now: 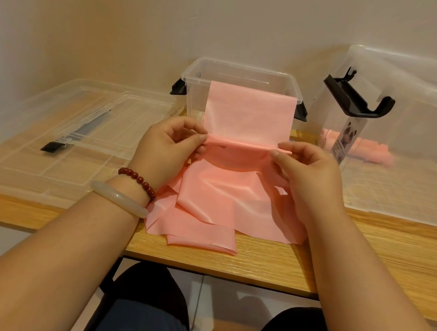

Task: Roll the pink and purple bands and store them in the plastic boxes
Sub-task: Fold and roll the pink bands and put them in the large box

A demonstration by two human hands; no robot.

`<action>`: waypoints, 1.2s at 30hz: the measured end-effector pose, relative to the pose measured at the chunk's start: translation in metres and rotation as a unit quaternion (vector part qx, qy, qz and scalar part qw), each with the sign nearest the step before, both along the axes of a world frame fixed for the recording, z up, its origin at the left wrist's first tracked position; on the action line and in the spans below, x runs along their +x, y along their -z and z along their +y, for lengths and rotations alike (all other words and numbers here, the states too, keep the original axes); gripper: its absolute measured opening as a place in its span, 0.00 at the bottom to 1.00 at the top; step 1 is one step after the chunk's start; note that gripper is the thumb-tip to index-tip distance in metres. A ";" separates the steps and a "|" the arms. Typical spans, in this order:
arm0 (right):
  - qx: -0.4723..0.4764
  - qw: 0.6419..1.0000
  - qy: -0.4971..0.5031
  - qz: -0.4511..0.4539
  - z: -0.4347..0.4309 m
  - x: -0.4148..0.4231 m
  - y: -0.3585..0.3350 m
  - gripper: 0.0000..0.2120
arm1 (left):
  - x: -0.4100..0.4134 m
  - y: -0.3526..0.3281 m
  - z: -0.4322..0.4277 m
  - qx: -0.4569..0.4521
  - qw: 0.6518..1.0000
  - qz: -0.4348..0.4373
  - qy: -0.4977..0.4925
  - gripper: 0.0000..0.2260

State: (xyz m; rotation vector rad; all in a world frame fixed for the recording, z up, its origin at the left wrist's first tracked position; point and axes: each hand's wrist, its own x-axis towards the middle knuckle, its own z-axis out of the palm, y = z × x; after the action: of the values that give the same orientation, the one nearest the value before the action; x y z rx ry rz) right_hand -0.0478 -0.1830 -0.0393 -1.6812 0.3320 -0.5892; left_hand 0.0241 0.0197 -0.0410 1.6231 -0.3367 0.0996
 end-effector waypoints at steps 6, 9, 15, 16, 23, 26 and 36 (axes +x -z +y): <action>0.010 0.999 0.032 -0.001 -0.001 0.004 0.002 0.04 | -0.001 0.002 0.002 0.049 0.999 -0.023 -0.005 0.09; -0.005 0.999 0.040 0.003 0.000 0.005 0.002 0.05 | -0.001 0.002 0.001 0.047 0.998 -0.030 -0.007 0.08; 0.023 0.999 0.024 -0.015 0.000 0.003 -0.001 0.04 | -0.002 0.001 -0.001 0.033 0.999 -0.021 -0.003 0.06; 0.019 0.999 0.022 -0.015 0.000 0.003 0.000 0.04 | -0.002 0.001 -0.002 0.029 0.999 -0.022 -0.002 0.06; 0.005 1.000 0.011 0.000 0.000 0.002 0.000 0.03 | -0.001 0.001 -0.003 0.014 1.000 -0.012 -0.010 0.06; 0.039 0.999 0.019 -0.007 0.002 0.002 -0.002 0.03 | -0.001 0.002 -0.001 0.052 0.998 -0.028 -0.012 0.07; 0.044 0.999 -0.006 -0.002 0.004 0.001 -0.003 0.03 | -0.001 0.003 -0.004 0.042 0.999 -0.029 -0.015 0.05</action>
State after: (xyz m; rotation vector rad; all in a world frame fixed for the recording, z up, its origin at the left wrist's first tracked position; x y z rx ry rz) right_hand -0.0473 -0.1787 -0.0364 -1.5960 0.3396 -0.5602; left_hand 0.0230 0.0158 -0.0436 1.7104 -0.3655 0.1563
